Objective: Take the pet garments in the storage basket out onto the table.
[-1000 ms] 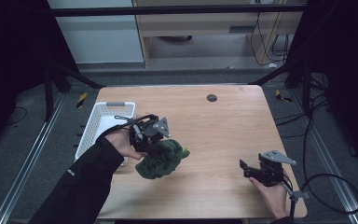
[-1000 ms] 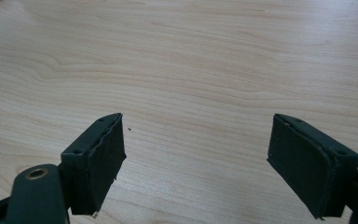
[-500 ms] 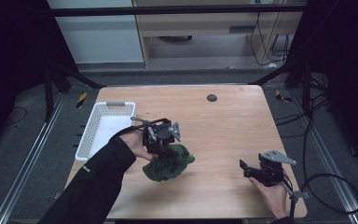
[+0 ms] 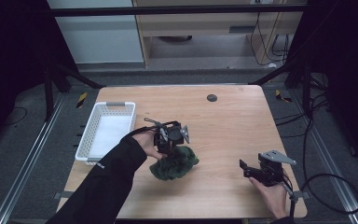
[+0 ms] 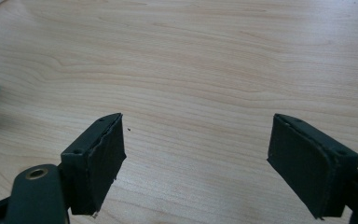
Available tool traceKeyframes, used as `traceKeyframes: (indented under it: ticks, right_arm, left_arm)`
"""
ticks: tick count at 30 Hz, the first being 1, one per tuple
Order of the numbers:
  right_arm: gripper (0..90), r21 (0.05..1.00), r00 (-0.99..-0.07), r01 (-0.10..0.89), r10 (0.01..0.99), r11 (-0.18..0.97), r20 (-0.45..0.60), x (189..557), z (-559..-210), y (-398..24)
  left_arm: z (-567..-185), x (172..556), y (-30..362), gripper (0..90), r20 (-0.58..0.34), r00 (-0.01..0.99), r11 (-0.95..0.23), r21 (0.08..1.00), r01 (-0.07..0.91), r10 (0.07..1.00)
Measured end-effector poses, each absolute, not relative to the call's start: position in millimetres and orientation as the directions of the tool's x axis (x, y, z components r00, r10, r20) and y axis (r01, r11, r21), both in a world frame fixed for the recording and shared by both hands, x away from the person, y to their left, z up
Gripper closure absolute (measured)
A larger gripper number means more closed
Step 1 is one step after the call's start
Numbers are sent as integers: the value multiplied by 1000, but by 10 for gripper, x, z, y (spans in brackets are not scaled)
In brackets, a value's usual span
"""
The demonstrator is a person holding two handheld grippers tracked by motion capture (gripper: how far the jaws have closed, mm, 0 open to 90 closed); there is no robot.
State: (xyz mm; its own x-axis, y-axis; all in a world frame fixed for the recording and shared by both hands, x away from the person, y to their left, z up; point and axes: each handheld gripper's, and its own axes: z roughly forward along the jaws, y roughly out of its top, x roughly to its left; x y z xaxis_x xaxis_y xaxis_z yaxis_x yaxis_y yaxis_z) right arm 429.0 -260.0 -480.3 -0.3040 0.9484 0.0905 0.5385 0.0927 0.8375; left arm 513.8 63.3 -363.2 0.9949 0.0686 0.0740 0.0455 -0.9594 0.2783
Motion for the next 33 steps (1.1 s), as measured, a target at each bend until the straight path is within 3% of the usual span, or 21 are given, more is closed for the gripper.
traceKeyframes:
  ticks: [29,33]
  right_arm:
    - [185,837,-304,540,948,91,93,4289,-4800,-2603]
    - [184,837,-306,540,948,93,92,4291,-4800,-2602]
  left_arm:
    - [-4078,5135,371,720,14,1000,-968,251,13,17]
    - [-4081,5129,365,651,24,999,-968,249,15,22]
